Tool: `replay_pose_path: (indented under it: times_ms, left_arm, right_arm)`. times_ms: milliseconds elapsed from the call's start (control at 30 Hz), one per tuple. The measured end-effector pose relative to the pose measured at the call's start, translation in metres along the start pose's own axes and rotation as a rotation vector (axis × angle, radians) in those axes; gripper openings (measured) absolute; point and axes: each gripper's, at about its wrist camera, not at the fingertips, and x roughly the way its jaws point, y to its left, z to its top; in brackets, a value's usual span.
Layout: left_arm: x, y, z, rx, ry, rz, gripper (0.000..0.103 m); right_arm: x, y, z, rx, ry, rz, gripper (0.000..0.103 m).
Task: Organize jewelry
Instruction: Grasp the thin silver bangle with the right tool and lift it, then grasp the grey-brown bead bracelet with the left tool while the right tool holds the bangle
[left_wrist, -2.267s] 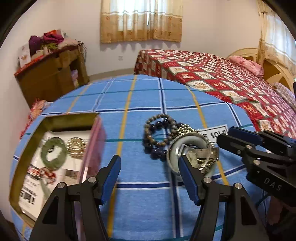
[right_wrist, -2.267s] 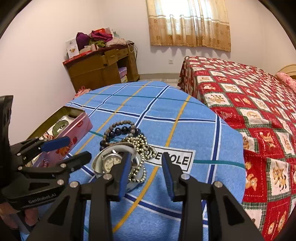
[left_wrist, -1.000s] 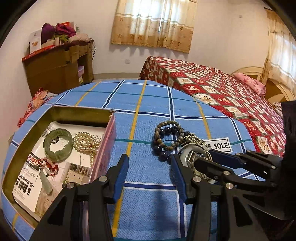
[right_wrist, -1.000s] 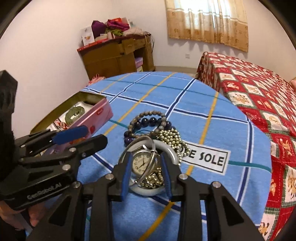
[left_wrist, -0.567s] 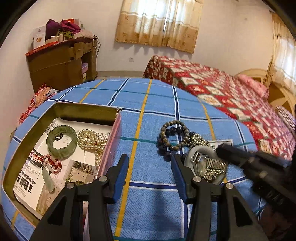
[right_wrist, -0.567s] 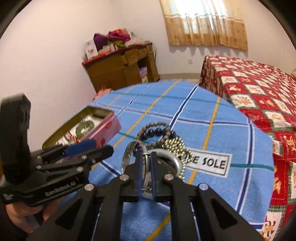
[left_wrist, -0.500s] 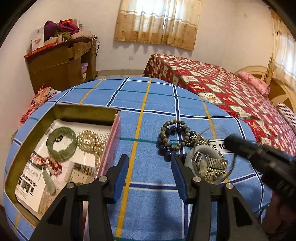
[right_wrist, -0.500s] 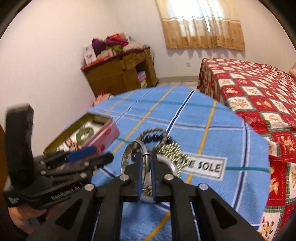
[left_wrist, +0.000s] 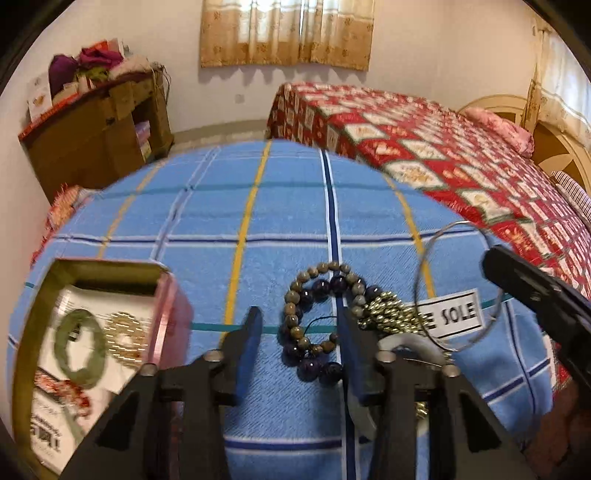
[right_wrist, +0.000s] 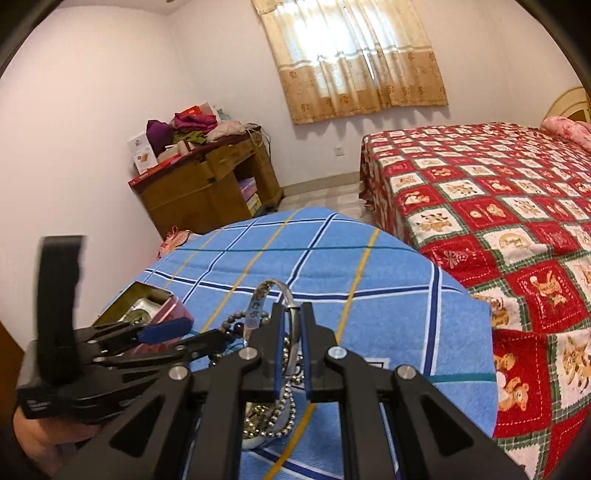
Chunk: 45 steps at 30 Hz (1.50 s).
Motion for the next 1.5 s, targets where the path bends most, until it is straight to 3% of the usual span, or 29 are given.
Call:
replay_pose_path:
  times_ms: [100,233,533,800,1200,1367,1500]
  left_arm:
    - [0.012,0.0,-0.004,0.007,0.028,-0.026,0.031]
    - [0.005,0.002,-0.01,0.012,-0.004,-0.019,0.013]
    - [-0.033,0.012,-0.021,-0.031,-0.077,-0.076,0.013]
    - [-0.006,0.013,-0.024,-0.046,0.001,-0.066,0.013]
    - [-0.027,0.008,-0.024,-0.033,-0.052,-0.111,0.013]
    - [-0.019,-0.001,-0.027,-0.003,-0.025,-0.098,0.011]
    - [-0.024,0.002,-0.027,-0.014,-0.049,-0.088,0.007]
  right_arm:
    - [-0.002,0.0,-0.003,0.0,0.001,0.003,0.011]
    - [-0.005,0.008,-0.005,-0.027,-0.006,0.002,0.011]
    - [-0.01,0.013,-0.006,-0.048,-0.011,0.001,0.011]
    - [-0.007,0.014,-0.009,-0.056,0.002,0.001,0.011]
    - [-0.006,0.015,-0.009,-0.064,0.003,0.002,0.011]
    - [-0.005,0.017,-0.01,-0.069,0.008,0.004,0.011]
    - [-0.006,0.017,-0.011,-0.069,0.007,0.004,0.011]
